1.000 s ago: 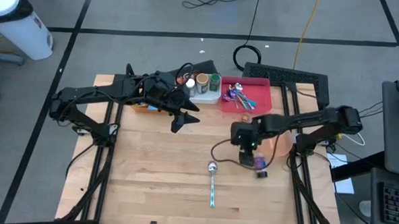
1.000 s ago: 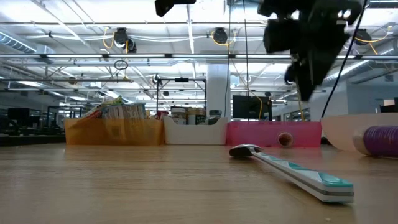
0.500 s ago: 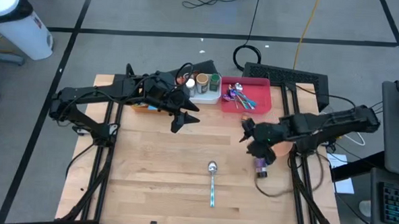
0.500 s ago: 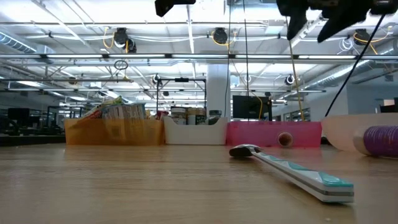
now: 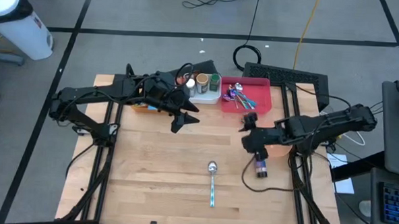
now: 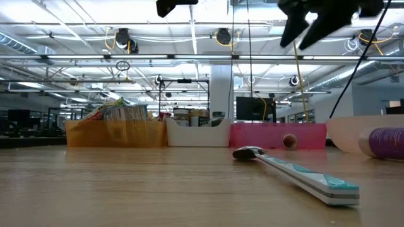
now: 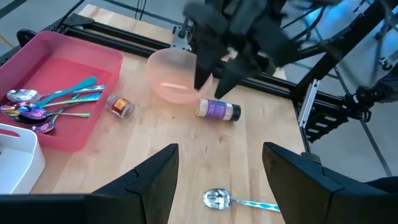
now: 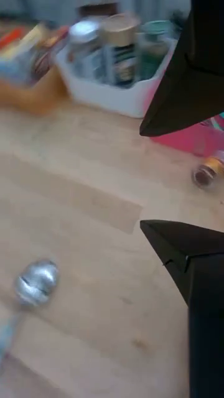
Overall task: Pick & Place Food Item
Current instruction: Put the purple seasoning bottle into the white bin
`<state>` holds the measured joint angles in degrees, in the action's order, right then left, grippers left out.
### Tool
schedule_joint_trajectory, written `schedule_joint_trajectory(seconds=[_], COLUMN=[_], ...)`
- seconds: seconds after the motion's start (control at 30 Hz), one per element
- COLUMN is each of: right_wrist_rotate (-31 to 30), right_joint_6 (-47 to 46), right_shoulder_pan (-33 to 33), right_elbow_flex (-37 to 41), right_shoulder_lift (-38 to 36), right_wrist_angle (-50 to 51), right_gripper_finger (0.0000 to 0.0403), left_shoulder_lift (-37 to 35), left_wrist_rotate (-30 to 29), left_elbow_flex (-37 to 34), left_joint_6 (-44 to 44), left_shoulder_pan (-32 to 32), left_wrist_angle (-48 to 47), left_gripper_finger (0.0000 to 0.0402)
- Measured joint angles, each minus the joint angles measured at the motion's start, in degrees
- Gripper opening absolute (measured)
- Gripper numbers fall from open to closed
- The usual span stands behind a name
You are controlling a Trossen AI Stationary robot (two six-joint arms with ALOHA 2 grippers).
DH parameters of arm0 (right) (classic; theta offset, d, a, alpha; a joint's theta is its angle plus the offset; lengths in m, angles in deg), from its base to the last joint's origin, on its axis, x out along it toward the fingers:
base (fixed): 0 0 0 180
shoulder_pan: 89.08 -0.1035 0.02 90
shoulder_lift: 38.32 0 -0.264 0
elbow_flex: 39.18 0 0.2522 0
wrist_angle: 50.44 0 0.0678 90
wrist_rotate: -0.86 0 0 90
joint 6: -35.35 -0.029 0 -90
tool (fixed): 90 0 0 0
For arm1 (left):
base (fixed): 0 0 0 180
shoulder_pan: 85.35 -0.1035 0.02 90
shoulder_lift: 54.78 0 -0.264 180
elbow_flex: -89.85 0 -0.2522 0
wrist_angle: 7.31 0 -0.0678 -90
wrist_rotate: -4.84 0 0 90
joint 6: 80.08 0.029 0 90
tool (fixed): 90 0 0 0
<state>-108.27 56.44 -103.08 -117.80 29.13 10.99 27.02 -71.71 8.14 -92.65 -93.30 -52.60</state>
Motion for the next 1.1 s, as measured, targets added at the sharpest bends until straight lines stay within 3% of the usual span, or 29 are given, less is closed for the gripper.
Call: schedule_joint_trajectory(seconds=[0.13,0.3,0.4,0.5,0.87,1.1], right_wrist_rotate=[-0.05,0.12,4.85,10.53,13.22,13.27], right_joint_6=[-17.64,-54.34,-73.16,-85.69,-107.18,-112.24], right_shoulder_pan=[-1.24,-1.03,-1.12,-2.07,-15.26,-18.45], right_elbow_flex=[-5.85,-12.43,-13.91,-13.83,-5.43,4.26], right_shoulder_lift=[0.12,0.15,-0.18,-0.03,0.17,0.19], right_wrist_angle=[6.08,8.93,7.88,7.04,19.68,13.51], right_gripper_finger=[0.0224,0.0224,0.0222,0.0218,0.0197,0.0199], left_shoulder_lift=[0.00,0.00,0.00,0.00,0.40,0.42], left_wrist_rotate=[-0.01,-0.02,-0.05,-0.05,-0.06,-1.13], left_elbow_flex=[0.00,0.01,0.00,0.01,0.01,0.00], left_joint_6=[0.01,0.05,0.70,1.69,1.13,-1.63], left_shoulder_pan=[0.72,1.06,1.01,1.01,1.75,3.25], left_wrist_angle=[0.03,0.04,0.04,0.09,0.25,0.31], left_gripper_finger=[0.0241,0.0241,0.0241,0.0241,0.0241,0.0241])
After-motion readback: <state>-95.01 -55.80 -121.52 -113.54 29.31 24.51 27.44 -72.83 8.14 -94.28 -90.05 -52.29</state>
